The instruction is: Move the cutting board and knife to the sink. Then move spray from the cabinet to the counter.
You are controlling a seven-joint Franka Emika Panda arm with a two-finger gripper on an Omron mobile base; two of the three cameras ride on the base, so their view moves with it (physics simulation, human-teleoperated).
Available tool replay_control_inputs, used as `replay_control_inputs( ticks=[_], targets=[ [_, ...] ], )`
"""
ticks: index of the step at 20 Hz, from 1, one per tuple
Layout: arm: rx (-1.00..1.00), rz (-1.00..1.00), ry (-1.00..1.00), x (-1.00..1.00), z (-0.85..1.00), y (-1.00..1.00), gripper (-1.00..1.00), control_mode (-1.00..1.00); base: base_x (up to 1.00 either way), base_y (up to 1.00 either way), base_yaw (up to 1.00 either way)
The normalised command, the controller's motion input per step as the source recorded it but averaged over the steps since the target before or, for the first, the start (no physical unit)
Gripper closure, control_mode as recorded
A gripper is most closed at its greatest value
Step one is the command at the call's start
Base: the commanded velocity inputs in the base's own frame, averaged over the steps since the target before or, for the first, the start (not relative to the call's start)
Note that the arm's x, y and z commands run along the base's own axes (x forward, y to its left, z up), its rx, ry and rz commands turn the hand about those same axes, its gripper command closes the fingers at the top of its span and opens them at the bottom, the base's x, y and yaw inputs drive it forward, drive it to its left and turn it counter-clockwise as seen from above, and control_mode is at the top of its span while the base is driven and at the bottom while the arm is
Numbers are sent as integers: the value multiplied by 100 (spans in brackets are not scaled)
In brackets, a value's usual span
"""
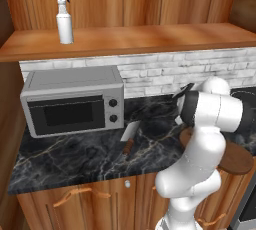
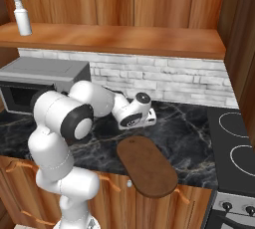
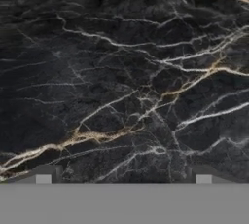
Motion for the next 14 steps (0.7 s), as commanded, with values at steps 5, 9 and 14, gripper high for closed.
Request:
replay_control_inputs(
  ticks=[5, 9, 14],
  targets=[
    [0, -10, -4, -33, 31, 0, -100, -100, 0, 0, 0],
    [0, -15, -5, -30, 36, 0, -100, -100, 0, 0, 0],
    [0, -18, -2, -29, 49, 0, -100, -100, 0, 0, 0]
  ],
)
